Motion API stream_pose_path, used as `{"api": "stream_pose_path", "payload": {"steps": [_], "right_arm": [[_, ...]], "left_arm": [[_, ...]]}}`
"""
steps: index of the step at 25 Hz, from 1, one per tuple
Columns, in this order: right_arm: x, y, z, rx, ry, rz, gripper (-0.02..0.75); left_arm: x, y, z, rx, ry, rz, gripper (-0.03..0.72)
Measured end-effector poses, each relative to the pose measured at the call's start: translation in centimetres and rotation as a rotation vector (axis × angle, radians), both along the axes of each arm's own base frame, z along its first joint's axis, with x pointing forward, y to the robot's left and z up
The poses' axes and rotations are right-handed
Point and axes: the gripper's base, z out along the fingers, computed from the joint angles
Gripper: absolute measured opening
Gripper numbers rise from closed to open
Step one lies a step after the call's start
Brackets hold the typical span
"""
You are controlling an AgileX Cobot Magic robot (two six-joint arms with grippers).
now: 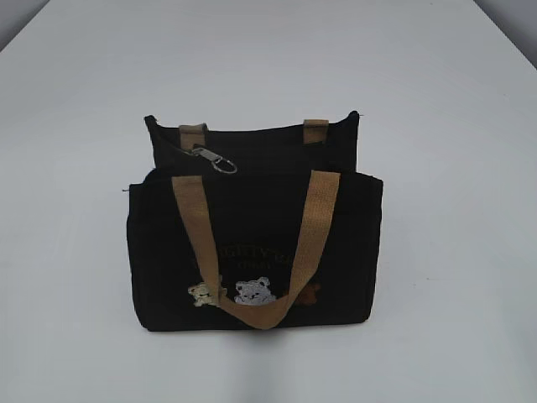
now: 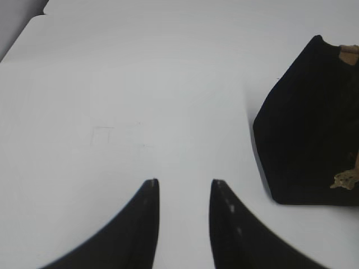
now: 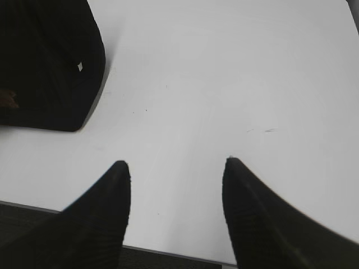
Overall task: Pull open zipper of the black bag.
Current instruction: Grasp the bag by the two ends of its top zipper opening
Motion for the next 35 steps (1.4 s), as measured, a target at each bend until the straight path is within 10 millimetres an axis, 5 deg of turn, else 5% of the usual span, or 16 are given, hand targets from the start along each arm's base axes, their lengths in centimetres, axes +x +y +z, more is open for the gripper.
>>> {"api": "stream_pose_path", "payload": {"steps": [35], "right_arm": [[0.0, 0.0, 0.0, 0.0, 0.0, 0.0, 0.413]], "left_arm": [[-0.01, -0.15, 0.01, -0.015, 0.001, -0.011, 0.233]]}}
